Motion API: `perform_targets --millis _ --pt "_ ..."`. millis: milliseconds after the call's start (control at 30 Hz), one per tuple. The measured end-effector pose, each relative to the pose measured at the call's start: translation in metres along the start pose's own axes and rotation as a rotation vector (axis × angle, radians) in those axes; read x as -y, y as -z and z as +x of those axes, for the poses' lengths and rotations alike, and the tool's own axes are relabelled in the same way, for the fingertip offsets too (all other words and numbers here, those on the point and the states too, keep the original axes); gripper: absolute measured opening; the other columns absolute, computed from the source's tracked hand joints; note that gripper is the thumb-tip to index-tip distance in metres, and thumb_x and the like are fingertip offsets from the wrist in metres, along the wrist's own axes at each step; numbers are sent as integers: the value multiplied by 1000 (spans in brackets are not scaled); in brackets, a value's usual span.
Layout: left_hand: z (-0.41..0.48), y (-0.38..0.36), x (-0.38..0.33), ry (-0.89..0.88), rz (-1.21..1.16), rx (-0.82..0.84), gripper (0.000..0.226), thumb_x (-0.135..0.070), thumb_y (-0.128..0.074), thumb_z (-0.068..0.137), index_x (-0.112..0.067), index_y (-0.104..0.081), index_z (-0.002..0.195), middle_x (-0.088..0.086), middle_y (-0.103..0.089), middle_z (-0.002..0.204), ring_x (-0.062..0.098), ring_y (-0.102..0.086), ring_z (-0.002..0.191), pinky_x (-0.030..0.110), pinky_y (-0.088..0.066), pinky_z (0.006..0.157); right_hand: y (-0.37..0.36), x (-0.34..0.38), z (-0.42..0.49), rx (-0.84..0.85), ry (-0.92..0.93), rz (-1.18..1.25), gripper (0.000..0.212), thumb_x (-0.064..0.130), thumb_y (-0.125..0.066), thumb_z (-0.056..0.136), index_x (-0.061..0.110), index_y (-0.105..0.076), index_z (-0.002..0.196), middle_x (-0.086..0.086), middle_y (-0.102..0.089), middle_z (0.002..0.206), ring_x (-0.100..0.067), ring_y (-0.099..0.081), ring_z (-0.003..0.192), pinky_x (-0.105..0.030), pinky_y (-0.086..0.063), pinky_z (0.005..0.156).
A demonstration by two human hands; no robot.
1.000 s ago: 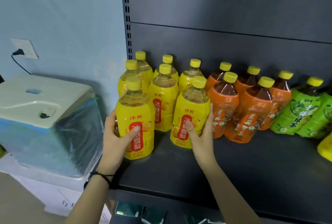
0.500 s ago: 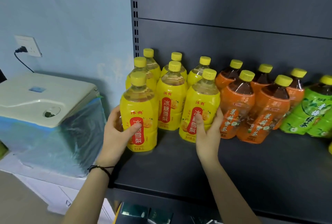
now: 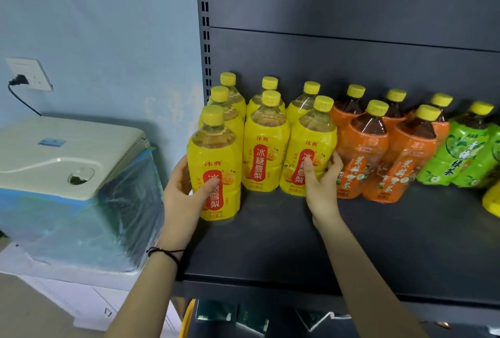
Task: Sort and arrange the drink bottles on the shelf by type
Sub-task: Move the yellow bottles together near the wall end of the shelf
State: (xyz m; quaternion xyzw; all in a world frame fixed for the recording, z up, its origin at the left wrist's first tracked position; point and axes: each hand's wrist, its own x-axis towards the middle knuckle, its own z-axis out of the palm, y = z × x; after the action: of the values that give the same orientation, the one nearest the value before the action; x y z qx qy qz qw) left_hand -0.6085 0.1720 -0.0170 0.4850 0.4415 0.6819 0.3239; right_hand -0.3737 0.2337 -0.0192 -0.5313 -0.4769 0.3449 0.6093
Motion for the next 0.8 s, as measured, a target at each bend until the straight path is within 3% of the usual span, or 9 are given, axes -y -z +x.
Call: perform_targets --millis 100,267,400,533,667,733,800 --pt "4 9 1 26 -34 12 83 -65 -79 52 -26 -53 121 -16 -70 105 2 -66 96 15 -53 73 -1 1 -5 -21 -2 -7 63 31 -59 93 22 -19 141 3 -46 135 -12 -51 119 -20 -45 90" --pt "20 10 1 66 -53 140 97 -67 -80 50 -17 -46 125 -10 -68 108 4 -67 95 19 -55 71 0 6 -5 -88 9 -15 60 28 -64 91 20 -30 139 2 -52 130 -11 -55 113 -22 -47 91" --pt "22 15 6 99 -53 178 96 -68 -80 51 -25 -44 129 -4 -64 119 10 -67 102 25 -57 75 0 7 -12 -99 0 -31 61 32 -65 90 22 -34 142 3 -53 134 -11 -54 119 -31 -48 100" --pt "10 17 7 113 6 153 73 -54 -75 71 -26 -44 131 -10 -61 122 4 -64 105 20 -55 76 6 8 -23 -120 -20 -80 54 33 -59 94 21 -40 143 3 -54 136 -11 -53 121 -30 -46 101" --pt "-15 28 10 142 115 -23 42 -32 -69 82 -22 -52 118 -9 -62 111 11 -63 102 27 -53 82 18 7 -43 -156 -86 -84 25 31 -58 95 19 -59 117 2 -65 105 -14 -61 99 -25 -45 83" --pt "-30 38 13 145 219 -129 25 -35 -71 83 -29 -57 103 -5 -64 95 20 -64 92 30 -49 80 26 6 -53 -127 -64 -80 14 25 -60 94 18 -62 106 -5 -68 93 -17 -64 88 -31 -50 80" --pt "-45 43 9 138 256 -112 20 -46 -64 75 -32 -60 88 -1 -64 79 24 -62 80 34 -47 77 39 10 -61 -110 -13 -73 7 21 -62 93 19 -65 99 -7 -69 89 -17 -65 84 -31 -53 81"
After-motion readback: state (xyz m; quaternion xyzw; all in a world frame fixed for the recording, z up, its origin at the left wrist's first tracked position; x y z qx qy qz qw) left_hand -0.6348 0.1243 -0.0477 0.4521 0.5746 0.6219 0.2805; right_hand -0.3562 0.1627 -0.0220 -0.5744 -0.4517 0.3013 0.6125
